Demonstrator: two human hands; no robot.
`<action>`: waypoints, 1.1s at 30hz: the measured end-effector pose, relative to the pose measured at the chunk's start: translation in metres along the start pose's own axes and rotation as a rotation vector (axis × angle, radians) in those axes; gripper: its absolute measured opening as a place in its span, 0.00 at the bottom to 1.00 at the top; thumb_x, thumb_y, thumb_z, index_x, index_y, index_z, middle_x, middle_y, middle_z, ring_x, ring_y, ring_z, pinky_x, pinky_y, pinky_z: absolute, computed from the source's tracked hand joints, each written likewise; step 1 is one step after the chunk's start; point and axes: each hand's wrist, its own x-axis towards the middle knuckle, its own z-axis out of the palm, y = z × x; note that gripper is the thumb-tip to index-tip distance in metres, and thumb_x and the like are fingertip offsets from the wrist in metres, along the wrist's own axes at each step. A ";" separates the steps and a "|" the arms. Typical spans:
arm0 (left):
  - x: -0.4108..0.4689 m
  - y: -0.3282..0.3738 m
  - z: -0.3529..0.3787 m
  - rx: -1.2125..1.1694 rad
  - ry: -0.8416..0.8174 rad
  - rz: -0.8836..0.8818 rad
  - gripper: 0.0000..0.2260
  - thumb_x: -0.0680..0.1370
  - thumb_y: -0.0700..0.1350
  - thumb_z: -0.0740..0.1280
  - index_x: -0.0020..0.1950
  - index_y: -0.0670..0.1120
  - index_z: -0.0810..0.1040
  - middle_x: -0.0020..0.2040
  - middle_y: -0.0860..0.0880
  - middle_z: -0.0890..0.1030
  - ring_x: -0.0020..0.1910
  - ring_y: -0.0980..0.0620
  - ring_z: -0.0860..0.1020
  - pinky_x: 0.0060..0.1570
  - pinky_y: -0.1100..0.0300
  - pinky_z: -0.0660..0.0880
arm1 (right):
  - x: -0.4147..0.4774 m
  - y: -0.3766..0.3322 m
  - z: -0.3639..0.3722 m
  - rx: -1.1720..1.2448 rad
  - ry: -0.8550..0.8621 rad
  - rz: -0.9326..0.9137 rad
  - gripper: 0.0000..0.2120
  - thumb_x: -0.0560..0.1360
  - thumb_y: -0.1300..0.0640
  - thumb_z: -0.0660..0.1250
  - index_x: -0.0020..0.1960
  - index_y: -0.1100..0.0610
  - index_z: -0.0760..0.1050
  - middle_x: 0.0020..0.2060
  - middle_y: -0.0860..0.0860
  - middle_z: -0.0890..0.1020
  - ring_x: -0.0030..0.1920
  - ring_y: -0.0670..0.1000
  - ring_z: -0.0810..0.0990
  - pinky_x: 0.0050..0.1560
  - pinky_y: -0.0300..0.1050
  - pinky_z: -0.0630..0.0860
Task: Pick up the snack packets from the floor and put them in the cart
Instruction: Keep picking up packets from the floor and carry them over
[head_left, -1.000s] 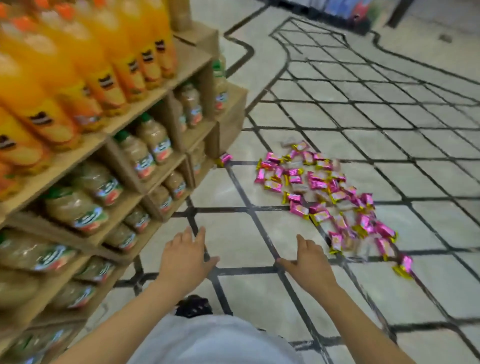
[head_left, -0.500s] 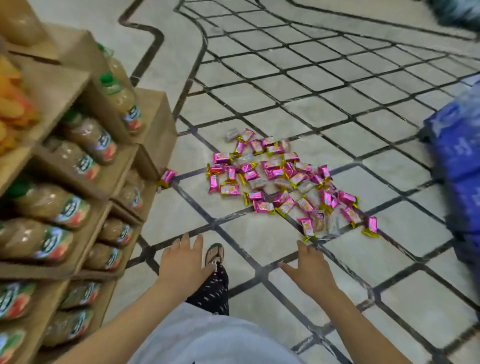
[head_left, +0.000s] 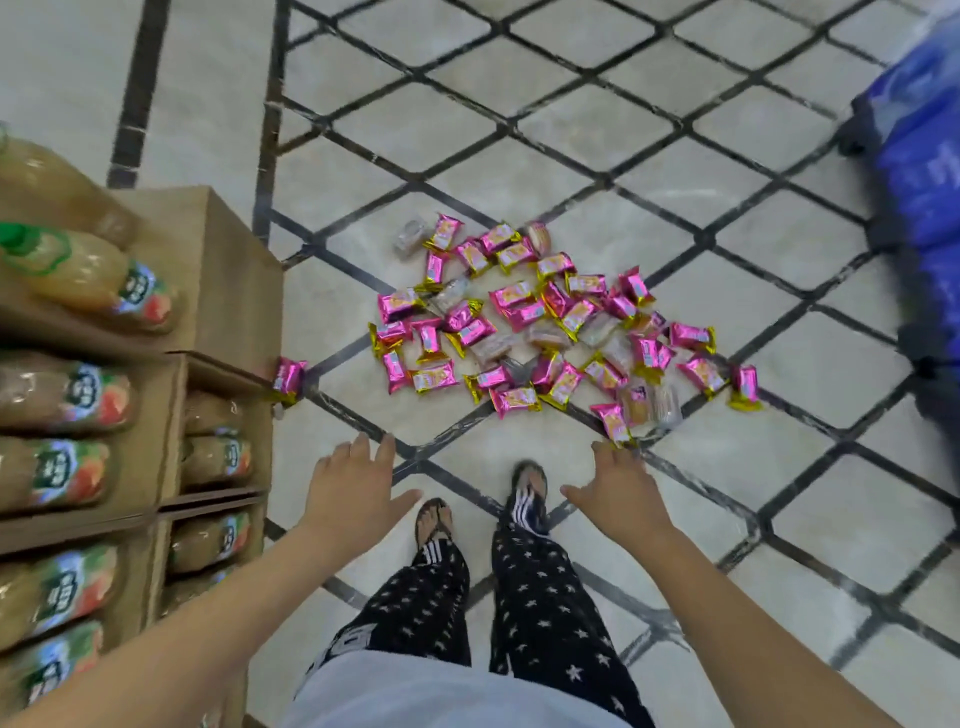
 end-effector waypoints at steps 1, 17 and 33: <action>0.013 0.003 -0.001 0.003 -0.013 0.004 0.37 0.78 0.69 0.53 0.79 0.47 0.54 0.76 0.41 0.64 0.72 0.42 0.66 0.66 0.50 0.68 | 0.014 0.006 -0.002 0.002 -0.026 0.003 0.34 0.76 0.38 0.63 0.73 0.58 0.61 0.65 0.58 0.72 0.66 0.60 0.69 0.61 0.52 0.69; 0.251 0.018 0.040 -0.186 -0.184 -0.231 0.34 0.77 0.66 0.59 0.76 0.47 0.61 0.69 0.44 0.73 0.64 0.42 0.73 0.57 0.48 0.74 | 0.273 0.045 0.008 -0.238 -0.268 -0.166 0.35 0.78 0.38 0.60 0.75 0.58 0.58 0.67 0.59 0.70 0.68 0.60 0.69 0.63 0.52 0.71; 0.549 -0.015 0.349 -0.237 -0.088 -0.078 0.37 0.73 0.63 0.69 0.74 0.43 0.65 0.69 0.40 0.72 0.65 0.38 0.72 0.60 0.44 0.72 | 0.553 0.037 0.300 -0.282 -0.175 -0.292 0.39 0.75 0.42 0.69 0.77 0.58 0.57 0.74 0.57 0.63 0.74 0.59 0.59 0.73 0.52 0.59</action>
